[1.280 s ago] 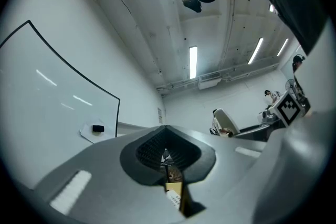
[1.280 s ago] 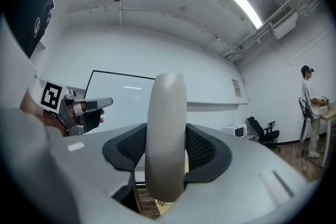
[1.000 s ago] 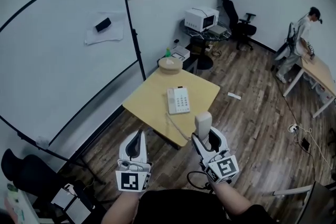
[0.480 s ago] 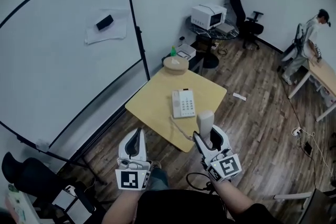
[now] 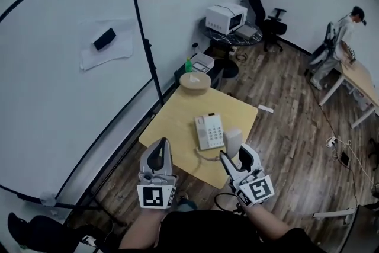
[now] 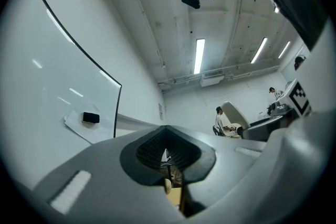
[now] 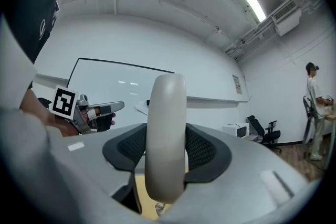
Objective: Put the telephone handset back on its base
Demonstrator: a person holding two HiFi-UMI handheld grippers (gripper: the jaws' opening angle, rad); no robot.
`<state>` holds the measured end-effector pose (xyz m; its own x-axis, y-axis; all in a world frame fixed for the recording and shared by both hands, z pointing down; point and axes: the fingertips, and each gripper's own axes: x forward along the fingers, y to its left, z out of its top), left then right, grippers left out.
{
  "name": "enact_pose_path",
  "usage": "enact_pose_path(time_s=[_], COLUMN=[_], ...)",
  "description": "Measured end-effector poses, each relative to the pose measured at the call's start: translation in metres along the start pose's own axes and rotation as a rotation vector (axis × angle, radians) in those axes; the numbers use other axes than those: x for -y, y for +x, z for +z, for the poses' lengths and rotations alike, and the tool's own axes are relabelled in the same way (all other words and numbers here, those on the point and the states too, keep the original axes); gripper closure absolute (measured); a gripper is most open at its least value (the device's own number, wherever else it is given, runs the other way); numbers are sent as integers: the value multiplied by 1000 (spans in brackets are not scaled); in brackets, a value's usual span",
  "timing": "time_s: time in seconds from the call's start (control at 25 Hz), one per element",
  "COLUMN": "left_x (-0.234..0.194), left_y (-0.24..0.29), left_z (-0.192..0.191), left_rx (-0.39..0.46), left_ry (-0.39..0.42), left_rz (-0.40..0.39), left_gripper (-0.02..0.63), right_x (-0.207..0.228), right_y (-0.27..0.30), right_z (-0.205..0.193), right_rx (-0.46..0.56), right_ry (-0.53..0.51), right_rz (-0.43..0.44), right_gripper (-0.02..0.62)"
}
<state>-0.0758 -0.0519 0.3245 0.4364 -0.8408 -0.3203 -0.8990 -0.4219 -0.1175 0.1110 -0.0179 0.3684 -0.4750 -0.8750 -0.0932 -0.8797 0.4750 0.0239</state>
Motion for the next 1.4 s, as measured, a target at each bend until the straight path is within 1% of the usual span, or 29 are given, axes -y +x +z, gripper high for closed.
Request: enact_pose_path(time_s=[0.12, 0.28, 0.44, 0.6, 0.68, 0.76, 0.92, 1.04, 1.2, 1.4], left_x=[-21, -43, -62, -78, -82, -84, -89, -88, -80, -73], left_y=[27, 56, 81, 98, 104, 110, 117, 120, 118, 107], left_z=[-9, -30, -47, -64, -69, -74, -84, -88, -94, -111], left_rx=[8, 6, 2, -20, -29, -27, -35, -27, -102, -154], left_ry=[-16, -65, -83, -84, -77, -91, -110, -123, -67, -79], left_rz=[-32, -84, -122, -148, -156, -159, -142, -124, -133, -114], left_gripper=[606, 606, 606, 606, 606, 606, 606, 606, 606, 606], right_x=[8, 14, 22, 29, 32, 36, 44, 55, 75, 88], right_y=[30, 64, 92, 115, 123, 131, 149, 162, 179, 199], right_z=[-3, -6, -12, -19, -22, -25, -33, -47, -76, -132], right_rx=[-12, -24, -39, -49, -57, -68, -90, -136, -204, -330], right_ry=[2, -10, -18, -20, -21, -23, -18, 8, 64, 93], right_rz=[-37, -78, -119, -154, -163, -163, -157, -149, -149, -126], right_gripper=[370, 370, 370, 370, 370, 370, 370, 370, 370, 371])
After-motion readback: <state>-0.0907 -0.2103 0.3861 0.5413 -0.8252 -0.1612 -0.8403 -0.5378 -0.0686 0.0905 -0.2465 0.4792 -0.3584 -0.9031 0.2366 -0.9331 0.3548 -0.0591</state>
